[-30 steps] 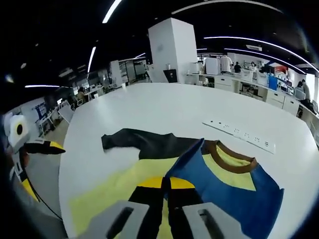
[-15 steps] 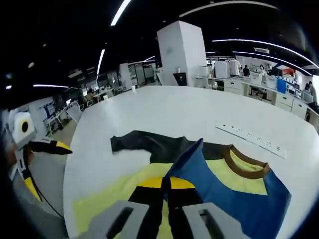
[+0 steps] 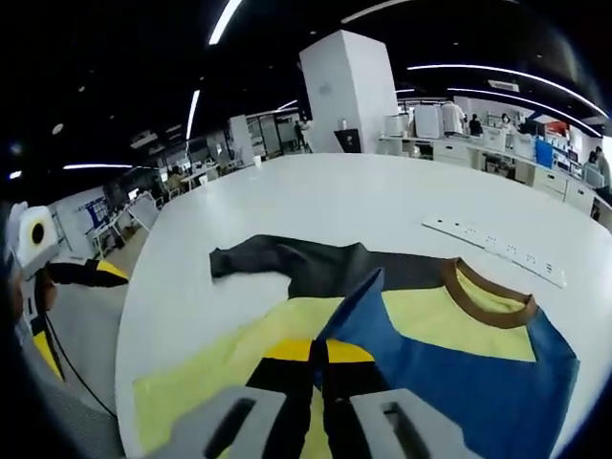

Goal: Fold the garment on the visible template until the final outline fits inside the template.

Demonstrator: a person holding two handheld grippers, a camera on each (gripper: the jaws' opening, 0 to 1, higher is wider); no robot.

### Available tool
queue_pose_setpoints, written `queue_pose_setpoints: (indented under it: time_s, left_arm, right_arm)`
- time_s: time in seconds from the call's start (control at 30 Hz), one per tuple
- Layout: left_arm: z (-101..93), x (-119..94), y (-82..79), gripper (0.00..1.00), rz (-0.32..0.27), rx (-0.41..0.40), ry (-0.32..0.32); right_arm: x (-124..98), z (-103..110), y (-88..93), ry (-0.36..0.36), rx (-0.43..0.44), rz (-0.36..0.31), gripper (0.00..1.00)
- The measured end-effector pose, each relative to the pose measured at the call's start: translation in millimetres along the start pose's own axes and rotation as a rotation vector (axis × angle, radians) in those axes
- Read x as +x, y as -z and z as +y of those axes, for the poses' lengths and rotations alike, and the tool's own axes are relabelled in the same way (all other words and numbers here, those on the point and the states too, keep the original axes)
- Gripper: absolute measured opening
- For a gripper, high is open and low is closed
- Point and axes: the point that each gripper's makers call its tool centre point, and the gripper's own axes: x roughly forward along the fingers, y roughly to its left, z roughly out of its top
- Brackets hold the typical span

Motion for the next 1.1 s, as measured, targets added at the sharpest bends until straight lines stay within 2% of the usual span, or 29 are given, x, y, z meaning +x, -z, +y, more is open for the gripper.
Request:
queue_pose_setpoints:
  time_s: [0.57, 0.93, 1.1]
  left_arm:
    - [4.1, 0.7, 1.3, 0.92, 0.003, -0.006, 0.000]
    - [3.3, 0.4, 3.7, 0.92, 0.006, -0.007, 0.001]
    - [3.3, 0.0, 3.4, 0.92, 0.007, -0.009, -0.001]
  right_arm:
    - [25.3, 9.8, 29.5, -0.036, 0.037, 0.059, 0.00]
    - [28.5, 21.1, 36.8, -0.058, 0.050, 0.082, 0.00]
    - [24.8, 19.6, 37.0, -0.053, 0.055, 0.092, 0.05]
